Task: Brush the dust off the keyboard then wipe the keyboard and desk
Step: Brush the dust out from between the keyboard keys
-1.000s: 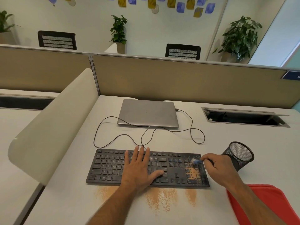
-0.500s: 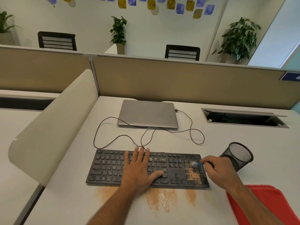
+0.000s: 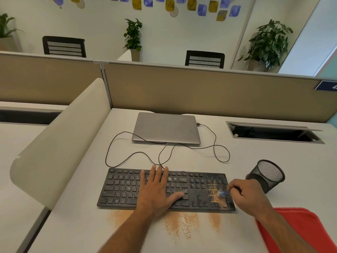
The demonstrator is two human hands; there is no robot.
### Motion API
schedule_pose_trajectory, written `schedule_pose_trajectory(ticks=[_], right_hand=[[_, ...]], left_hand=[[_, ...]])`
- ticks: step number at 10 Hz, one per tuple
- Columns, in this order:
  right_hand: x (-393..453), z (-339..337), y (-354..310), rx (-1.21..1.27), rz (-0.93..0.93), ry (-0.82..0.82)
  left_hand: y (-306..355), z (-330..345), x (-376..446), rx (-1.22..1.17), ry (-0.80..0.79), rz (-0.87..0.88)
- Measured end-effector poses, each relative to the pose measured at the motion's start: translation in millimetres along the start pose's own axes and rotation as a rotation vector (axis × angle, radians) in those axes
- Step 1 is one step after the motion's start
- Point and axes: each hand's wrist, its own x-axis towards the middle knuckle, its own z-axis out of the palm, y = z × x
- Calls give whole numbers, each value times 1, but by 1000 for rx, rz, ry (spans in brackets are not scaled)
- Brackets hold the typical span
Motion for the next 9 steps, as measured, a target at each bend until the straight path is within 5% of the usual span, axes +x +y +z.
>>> schedule_pose_trajectory(ticks=[9], right_hand=[[-15,-1,-7,41,-27,-33]], left_hand=[[1,-1,0,21,-11,-3]])
